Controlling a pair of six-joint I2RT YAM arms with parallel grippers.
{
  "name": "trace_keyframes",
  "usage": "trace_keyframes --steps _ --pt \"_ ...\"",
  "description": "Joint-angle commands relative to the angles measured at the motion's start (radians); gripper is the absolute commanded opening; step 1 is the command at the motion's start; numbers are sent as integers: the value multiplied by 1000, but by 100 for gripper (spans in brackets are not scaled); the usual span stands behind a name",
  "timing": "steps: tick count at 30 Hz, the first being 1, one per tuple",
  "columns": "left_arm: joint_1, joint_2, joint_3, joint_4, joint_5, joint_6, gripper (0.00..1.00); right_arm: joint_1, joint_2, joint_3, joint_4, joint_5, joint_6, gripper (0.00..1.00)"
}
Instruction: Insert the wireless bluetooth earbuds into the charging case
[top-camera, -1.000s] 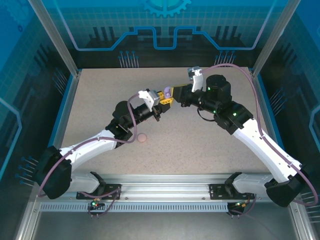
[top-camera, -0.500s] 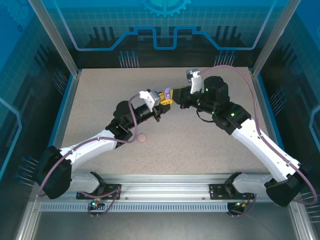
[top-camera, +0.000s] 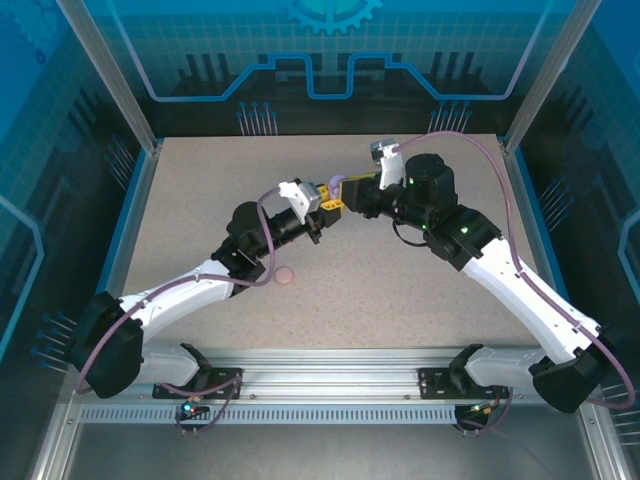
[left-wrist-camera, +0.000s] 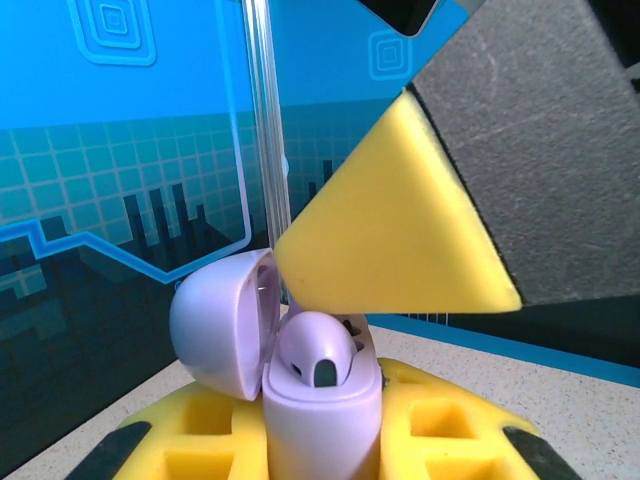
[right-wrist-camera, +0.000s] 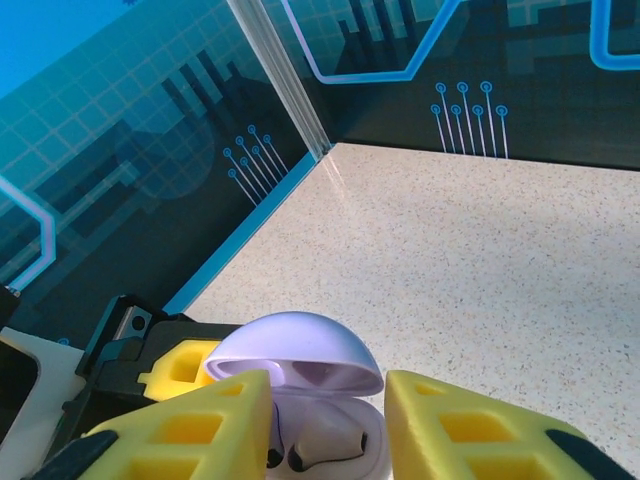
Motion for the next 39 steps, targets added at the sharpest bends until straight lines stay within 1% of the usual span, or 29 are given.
trace_keyframes --steps 1,3,5,8,11,15,19,24,29,31,34,39 --pt "-5 -2 37 24 -4 7 0 15 -18 51 -32 18 -6 38" --pt "-6 -1 36 23 -3 7 0 13 -27 72 -39 27 -5 40" --pt "-4 0 32 22 -5 7 0 8 -47 86 -35 36 0 47" --pt "-5 2 27 25 -6 5 0 -9 -79 110 -35 46 14 53" --pt "-5 2 22 24 2 3 0 -37 -67 165 -82 42 20 53" --pt "-5 1 19 9 18 4 0 -80 25 267 -189 29 12 53" --pt "-6 2 17 -15 41 5 0 -107 168 408 -322 14 -5 50" --pt "-9 4 5 -22 49 0 0 -119 375 600 -469 -21 -38 40" --pt "-12 7 5 -18 35 -3 0 -112 506 705 -550 -68 -44 31" --pt "-11 11 9 -18 24 -14 0 -99 516 711 -573 -75 -52 28" --pt "-11 16 28 -54 6 -25 0 -66 472 656 -576 -54 -63 25" --pt "-12 31 48 -70 -15 -30 0 -27 318 481 -545 -18 -46 24"
